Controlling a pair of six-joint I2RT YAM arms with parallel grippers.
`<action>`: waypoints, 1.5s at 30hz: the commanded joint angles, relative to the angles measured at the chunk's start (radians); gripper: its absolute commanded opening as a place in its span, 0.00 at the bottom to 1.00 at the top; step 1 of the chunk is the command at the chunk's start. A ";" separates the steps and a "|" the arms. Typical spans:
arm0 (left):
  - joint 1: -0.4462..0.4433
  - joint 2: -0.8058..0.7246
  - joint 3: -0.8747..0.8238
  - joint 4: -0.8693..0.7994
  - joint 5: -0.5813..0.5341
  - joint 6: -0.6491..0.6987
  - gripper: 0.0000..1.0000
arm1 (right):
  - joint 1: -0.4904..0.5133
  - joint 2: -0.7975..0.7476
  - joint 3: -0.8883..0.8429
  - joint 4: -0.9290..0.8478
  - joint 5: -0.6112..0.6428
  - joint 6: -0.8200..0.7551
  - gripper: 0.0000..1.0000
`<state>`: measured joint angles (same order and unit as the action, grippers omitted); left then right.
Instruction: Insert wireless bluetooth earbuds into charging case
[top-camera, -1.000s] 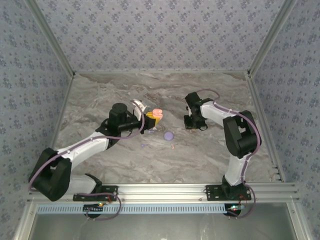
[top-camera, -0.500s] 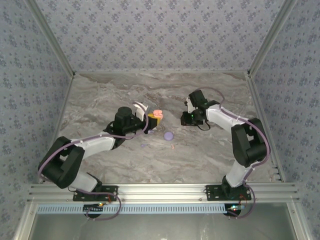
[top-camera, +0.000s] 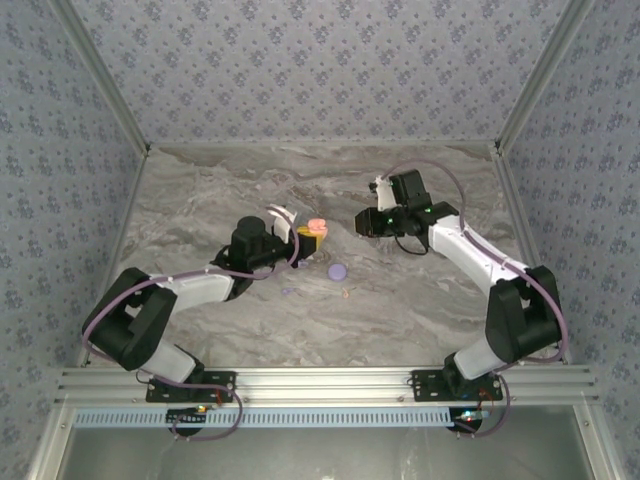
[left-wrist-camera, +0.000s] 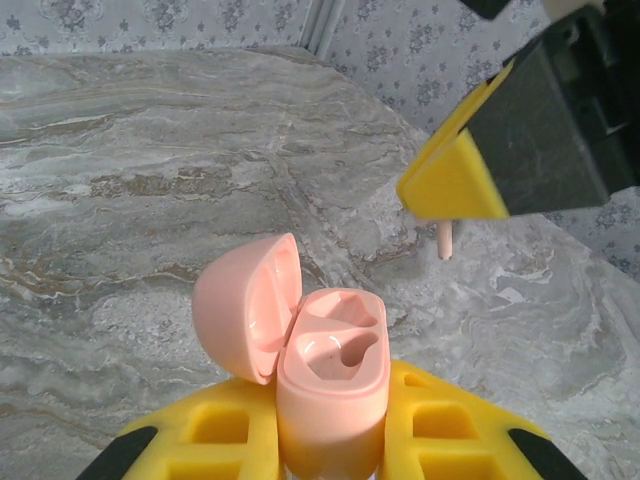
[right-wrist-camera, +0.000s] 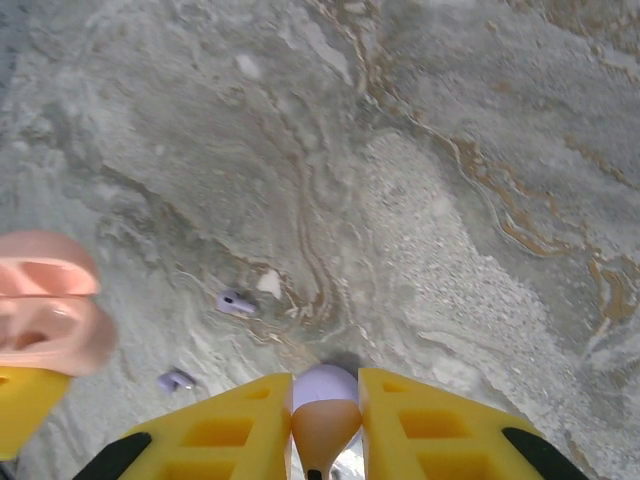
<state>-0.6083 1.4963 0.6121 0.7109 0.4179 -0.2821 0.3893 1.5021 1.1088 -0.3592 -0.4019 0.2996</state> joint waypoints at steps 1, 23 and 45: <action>-0.016 0.010 -0.007 0.072 0.003 0.017 0.19 | 0.012 -0.040 0.002 0.030 -0.053 0.015 0.23; -0.044 0.009 -0.029 0.182 0.001 0.051 0.19 | 0.117 -0.096 0.051 0.156 -0.063 0.055 0.24; -0.057 0.011 -0.020 0.228 -0.034 -0.014 0.19 | 0.177 -0.088 0.030 0.227 0.021 0.071 0.25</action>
<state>-0.6575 1.5021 0.5823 0.8776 0.3946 -0.2729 0.5568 1.4311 1.1358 -0.1551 -0.4000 0.3561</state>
